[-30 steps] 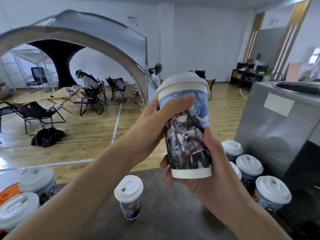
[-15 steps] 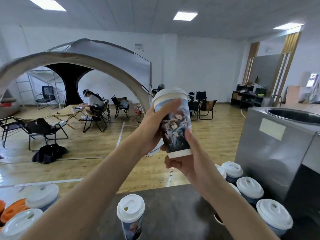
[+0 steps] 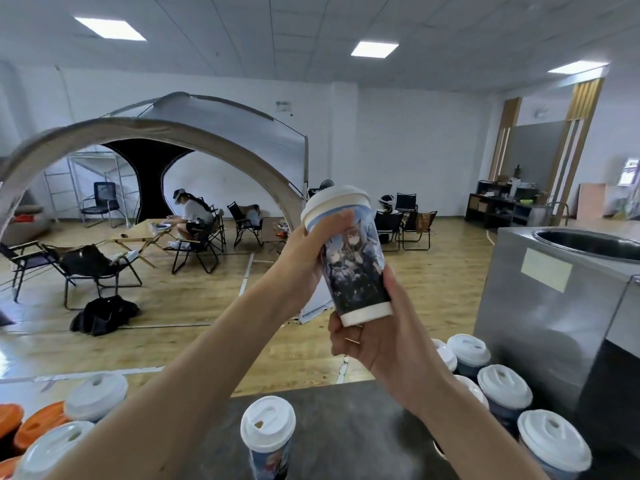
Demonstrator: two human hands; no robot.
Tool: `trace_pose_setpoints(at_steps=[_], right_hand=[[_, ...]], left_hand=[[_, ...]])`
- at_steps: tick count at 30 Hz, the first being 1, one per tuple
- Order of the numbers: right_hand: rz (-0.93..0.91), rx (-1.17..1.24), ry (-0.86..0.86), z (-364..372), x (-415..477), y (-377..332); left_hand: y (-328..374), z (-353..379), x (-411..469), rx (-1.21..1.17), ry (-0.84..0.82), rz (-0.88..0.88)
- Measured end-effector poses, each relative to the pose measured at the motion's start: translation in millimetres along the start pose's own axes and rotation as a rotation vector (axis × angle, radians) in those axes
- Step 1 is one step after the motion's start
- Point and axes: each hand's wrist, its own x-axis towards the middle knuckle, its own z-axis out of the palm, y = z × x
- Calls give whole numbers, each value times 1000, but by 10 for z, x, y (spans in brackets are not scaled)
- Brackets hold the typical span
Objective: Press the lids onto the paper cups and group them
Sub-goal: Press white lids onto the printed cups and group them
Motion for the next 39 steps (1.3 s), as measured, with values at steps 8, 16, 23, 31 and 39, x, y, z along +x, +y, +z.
trace_pose_setpoints(at_steps=[8,16,23,31,39], right_hand=[[49,58,-31,36,-23,-67],[80,142,-25,4,-11,-40],[-46,8,89,-4,24,-32],[-73,-43,116,-10,-17,-17],[15,40,2,-32,-13,22]], left_hand=[[65,-9,-34,5,-56,6],[8,-12,-86,24,-85,27],[10,-30,-44,125,-23,35],[-41,-66,8,164,-31,31],[-138,-164,53,174,21,117]])
